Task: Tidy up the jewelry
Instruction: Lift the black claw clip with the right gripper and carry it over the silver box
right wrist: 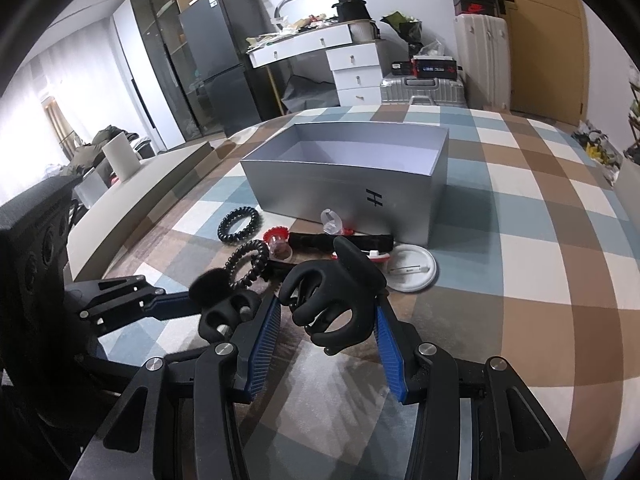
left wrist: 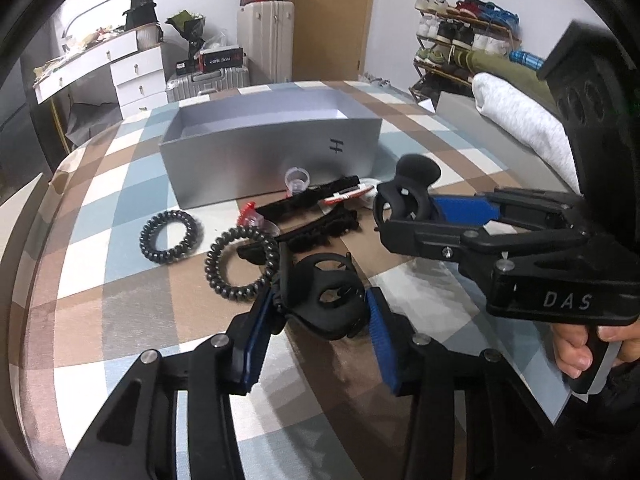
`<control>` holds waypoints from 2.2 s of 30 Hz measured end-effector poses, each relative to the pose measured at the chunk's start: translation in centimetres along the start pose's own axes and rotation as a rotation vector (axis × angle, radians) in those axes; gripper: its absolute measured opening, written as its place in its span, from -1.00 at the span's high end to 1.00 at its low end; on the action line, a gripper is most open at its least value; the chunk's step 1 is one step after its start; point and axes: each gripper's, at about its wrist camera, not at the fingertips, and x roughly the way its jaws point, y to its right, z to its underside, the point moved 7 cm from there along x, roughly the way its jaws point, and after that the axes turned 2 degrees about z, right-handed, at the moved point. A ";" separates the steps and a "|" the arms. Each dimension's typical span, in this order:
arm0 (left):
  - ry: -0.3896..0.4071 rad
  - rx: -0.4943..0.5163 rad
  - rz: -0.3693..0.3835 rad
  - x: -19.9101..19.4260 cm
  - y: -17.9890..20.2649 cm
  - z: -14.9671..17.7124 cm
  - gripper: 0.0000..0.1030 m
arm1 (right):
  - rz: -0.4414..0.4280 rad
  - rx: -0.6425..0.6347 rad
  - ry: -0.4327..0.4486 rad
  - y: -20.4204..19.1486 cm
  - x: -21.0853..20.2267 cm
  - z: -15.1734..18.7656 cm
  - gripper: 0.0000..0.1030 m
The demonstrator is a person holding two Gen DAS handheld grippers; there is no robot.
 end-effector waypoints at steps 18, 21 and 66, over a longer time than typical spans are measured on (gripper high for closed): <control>0.127 -0.103 -0.093 -1.3 -2.9 -2.8 0.22 | -0.008 -0.008 0.077 -0.3 -1.6 -1.4 0.11; 0.140 -0.105 -0.101 -1.4 -3.3 -3.2 0.22 | -0.007 -0.009 0.111 -0.5 -2.1 -2.2 0.11; 0.214 -0.102 -0.176 1.6 -7.0 -8.7 0.22 | 0.090 0.022 0.106 2.1 3.5 -10.1 0.10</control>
